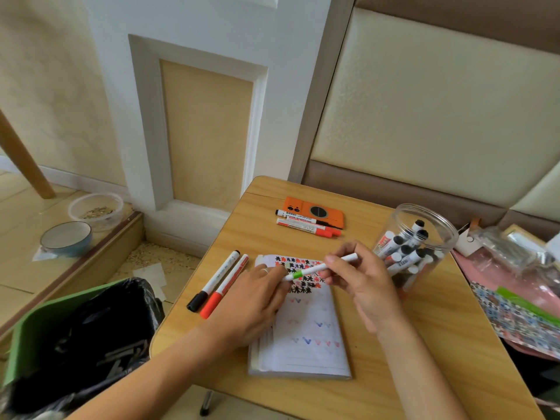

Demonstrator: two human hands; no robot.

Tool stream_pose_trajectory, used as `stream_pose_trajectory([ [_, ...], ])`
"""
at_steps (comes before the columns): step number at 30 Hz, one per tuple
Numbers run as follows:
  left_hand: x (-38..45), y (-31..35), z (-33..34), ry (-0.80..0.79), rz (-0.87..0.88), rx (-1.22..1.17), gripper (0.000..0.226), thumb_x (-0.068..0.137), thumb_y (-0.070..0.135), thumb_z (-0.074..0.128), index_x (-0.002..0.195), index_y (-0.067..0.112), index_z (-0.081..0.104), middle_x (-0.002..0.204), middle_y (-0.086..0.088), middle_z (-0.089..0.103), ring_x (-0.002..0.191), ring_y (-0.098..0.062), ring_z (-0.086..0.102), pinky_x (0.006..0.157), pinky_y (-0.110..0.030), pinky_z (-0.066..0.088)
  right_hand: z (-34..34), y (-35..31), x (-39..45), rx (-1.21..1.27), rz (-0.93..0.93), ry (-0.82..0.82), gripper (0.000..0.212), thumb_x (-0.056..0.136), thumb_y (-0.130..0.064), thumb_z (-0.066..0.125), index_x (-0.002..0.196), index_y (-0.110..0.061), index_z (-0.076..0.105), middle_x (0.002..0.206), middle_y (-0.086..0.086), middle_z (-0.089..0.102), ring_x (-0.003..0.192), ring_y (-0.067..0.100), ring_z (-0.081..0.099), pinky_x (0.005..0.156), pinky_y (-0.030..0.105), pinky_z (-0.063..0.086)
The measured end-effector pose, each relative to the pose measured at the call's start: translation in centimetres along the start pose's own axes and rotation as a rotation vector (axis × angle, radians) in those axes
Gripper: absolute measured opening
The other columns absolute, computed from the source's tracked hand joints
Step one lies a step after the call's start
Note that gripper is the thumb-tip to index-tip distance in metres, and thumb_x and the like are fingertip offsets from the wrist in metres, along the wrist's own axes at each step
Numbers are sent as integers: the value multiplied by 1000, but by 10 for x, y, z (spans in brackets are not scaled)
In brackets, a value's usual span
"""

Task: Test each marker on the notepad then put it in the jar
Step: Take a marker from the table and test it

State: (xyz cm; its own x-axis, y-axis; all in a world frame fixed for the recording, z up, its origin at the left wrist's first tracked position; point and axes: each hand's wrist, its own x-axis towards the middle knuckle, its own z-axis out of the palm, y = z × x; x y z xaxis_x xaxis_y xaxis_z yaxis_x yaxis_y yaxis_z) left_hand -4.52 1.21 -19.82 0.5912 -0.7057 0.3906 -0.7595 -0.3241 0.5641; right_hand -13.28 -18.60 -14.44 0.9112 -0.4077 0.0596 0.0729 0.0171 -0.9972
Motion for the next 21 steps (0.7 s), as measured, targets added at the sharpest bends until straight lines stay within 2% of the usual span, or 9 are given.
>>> stream_pose_trajectory([
  [2, 0, 0, 0, -35, -13, 24, 37, 108, 46, 26, 88, 23, 48, 76, 6, 49, 73, -13, 43, 68, -35, 35, -7, 2, 0, -192, -14, -38, 10, 92, -3, 73, 91, -4, 63, 83, 9, 74, 80, 26, 74, 72, 32, 61],
  [5, 1, -2, 0, -86, 8, 196, 39, 108, 51, 20, 87, 29, 45, 76, 11, 49, 74, -9, 42, 73, -29, 29, -17, 8, -1, -802, -236, -71, 11, 91, -19, 76, 87, -23, 67, 88, -11, 72, 90, 7, 69, 82, 30, 56],
  [7, 1, -1, 1, -85, 31, 252, 39, 108, 50, 19, 89, 29, 46, 77, 11, 50, 76, -9, 41, 76, -30, 30, -11, 8, -6, -1017, -383, -132, 3, 93, -33, 70, 92, -33, 67, 91, -22, 68, 96, -1, 63, 88, 31, 51],
  [10, 2, 0, 1, -77, 37, 236, 36, 109, 47, 21, 92, 29, 48, 79, 10, 51, 78, -10, 43, 80, -33, 34, 5, 15, -8, -1140, -447, -250, 15, 95, -45, 56, 103, -37, 64, 99, -24, 64, 99, 0, 58, 90, 35, 49],
  [13, 5, -3, 2, -91, 38, 167, 35, 109, 47, 21, 91, 32, 46, 79, 11, 50, 78, -9, 44, 80, -32, 35, 8, 22, -9, -1157, -456, -285, 19, 94, -40, 51, 108, -34, 63, 99, -17, 64, 91, 8, 60, 78, 38, 54],
  [16, 5, -6, 4, -62, 64, 177, 27, 108, 44, 28, 89, 33, 44, 80, 14, 50, 78, -8, 42, 76, -32, 35, 9, 23, -12, -1142, -451, -326, 25, 97, -49, 49, 109, -32, 63, 99, -15, 65, 87, 9, 61, 74, 37, 54],
  [21, 4, -11, 10, 6, 63, 169, 25, 106, 38, 38, 90, 29, 55, 80, 13, 55, 76, -8, 42, 73, -33, 39, 14, 26, -12, -1180, -455, -307, 31, 99, -53, 40, 113, -34, 59, 105, -14, 65, 91, 15, 63, 72, 41, 54],
])
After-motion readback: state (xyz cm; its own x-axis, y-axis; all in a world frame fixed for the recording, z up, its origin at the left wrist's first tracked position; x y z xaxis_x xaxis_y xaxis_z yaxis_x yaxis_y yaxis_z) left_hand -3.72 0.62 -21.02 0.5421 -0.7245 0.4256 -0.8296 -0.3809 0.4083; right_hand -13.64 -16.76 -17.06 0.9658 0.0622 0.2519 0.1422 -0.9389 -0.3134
